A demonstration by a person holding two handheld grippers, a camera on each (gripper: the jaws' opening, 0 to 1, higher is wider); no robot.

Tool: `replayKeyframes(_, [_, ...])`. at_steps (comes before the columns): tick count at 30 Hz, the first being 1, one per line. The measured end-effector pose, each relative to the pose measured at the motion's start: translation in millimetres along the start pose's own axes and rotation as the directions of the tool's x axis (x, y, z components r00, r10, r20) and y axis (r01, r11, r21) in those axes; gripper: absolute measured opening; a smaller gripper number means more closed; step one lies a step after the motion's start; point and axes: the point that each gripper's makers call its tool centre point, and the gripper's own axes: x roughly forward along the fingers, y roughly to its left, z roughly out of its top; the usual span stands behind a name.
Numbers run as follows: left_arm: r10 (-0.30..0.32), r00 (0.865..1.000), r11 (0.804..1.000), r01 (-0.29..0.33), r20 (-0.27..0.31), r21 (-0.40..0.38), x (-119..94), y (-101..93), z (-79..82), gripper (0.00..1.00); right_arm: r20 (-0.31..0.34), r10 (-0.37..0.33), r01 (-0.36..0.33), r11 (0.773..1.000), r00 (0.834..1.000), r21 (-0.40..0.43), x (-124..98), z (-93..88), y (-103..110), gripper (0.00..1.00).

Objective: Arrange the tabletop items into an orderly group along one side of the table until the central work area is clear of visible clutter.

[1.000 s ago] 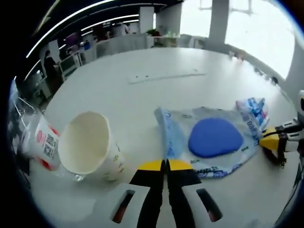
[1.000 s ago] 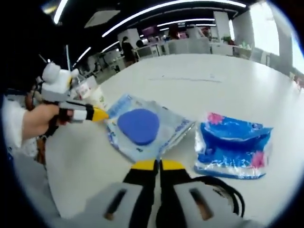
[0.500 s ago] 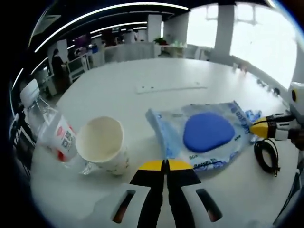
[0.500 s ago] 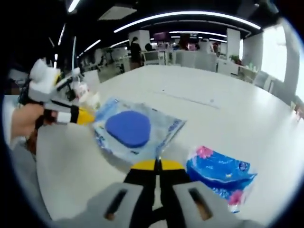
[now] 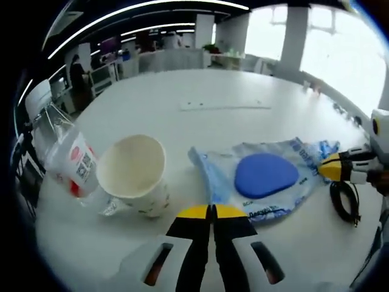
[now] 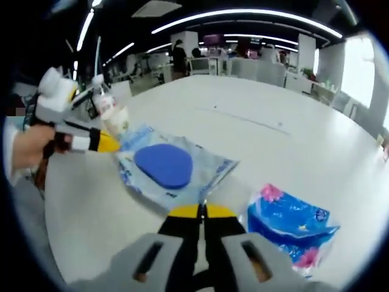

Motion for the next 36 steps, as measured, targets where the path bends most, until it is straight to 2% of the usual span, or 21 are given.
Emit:
replayKeyframes(10, [0.003,1.0,1.0,-0.003,-0.029,0.002,7.4,-0.2,-13.1,0.0,-0.034,0.007,-0.006,1.0,0.999,0.03,5.3,-12.7,-0.1,0.0])
replayKeyframes(22, [0.01,1.0,1.0,-0.01,-0.029,0.003,10.7,2.4,-17.9,0.0,-0.069,0.007,-0.005,1.0,0.998,0.019,8.8,-23.9,1.2,0.0])
replayKeyframes(27, [0.0,1.0,0.998,-0.001,-0.02,-0.066,10.7,4.3,-19.2,0.0,-0.073,0.006,-0.003,0.999,0.997,0.035,9.1,-24.8,1.1,0.0])
replayKeyframes(32, [0.009,1.0,0.999,-0.01,-0.028,-0.032,11.2,1.8,-19.2,0.0,-0.073,-0.001,0.004,0.999,0.997,0.034,9.3,-25.0,1.1,0.0])
replayKeyframes(36, [0.012,1.0,0.997,-0.014,-0.023,-0.071,11.4,2.0,-21.0,0.0,-0.077,-0.003,0.006,0.999,0.997,0.032,9.5,-25.1,1.0,0.0])
